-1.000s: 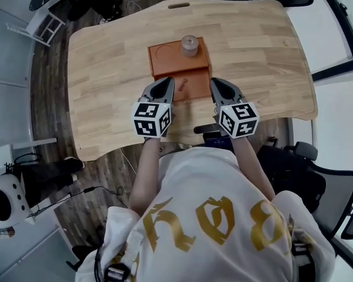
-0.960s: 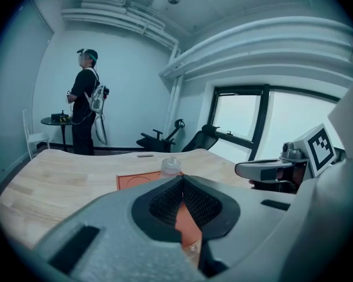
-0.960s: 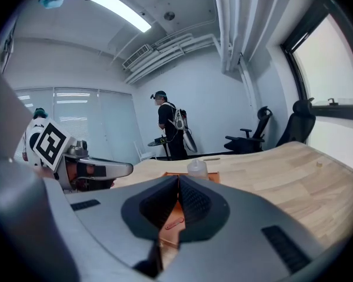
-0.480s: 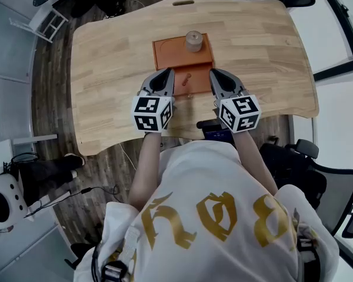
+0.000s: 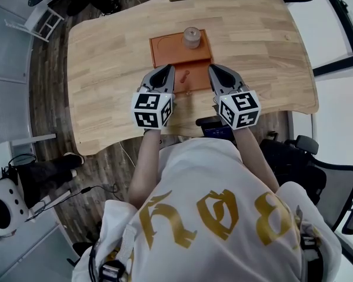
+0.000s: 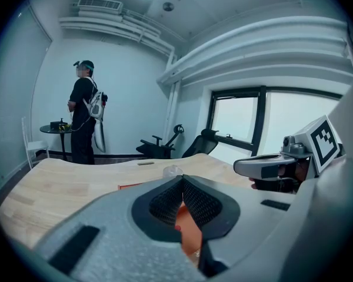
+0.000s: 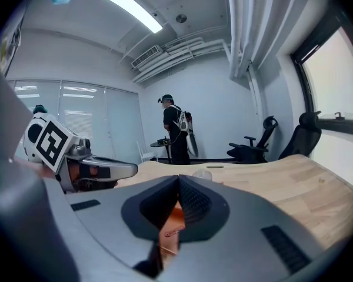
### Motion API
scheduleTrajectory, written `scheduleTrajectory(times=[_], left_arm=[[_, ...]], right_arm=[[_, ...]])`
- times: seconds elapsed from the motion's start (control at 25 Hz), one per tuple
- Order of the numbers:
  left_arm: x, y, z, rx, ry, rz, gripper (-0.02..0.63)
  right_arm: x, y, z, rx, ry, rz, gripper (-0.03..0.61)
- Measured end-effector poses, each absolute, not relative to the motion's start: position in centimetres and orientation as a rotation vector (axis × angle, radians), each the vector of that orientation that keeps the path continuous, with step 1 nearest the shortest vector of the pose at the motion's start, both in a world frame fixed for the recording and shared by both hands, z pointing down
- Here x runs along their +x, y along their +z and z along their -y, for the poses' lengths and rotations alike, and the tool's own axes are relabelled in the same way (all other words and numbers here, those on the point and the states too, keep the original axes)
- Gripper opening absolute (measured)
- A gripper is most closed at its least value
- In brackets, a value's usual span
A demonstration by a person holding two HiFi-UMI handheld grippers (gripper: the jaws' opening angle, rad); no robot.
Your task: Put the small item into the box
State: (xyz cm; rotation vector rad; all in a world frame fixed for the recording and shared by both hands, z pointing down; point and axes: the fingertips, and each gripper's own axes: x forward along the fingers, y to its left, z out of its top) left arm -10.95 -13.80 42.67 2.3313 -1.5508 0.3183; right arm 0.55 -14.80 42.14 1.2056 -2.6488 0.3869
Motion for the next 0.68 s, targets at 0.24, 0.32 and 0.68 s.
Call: scheduleTrajectory(times=[0.24,0.32,0.68], left_arm=[[-10.9,43.5,13.6,2.318,0.327,1.536,0.011],[-11.0,43.7,13.7,2.312,0.332,1.533,0.011],[-11.1,44.4,13.2,2.305,0.329,1.506,0.011]], right_arm=[[0.8,42.5,14.9,1.21,0.397,2.637,0.012],[0.8,42.6,15.0,1.208,0.4,2.636,0.012],[1.3,43.5,14.5,1.197,0.413,2.614,0.012]])
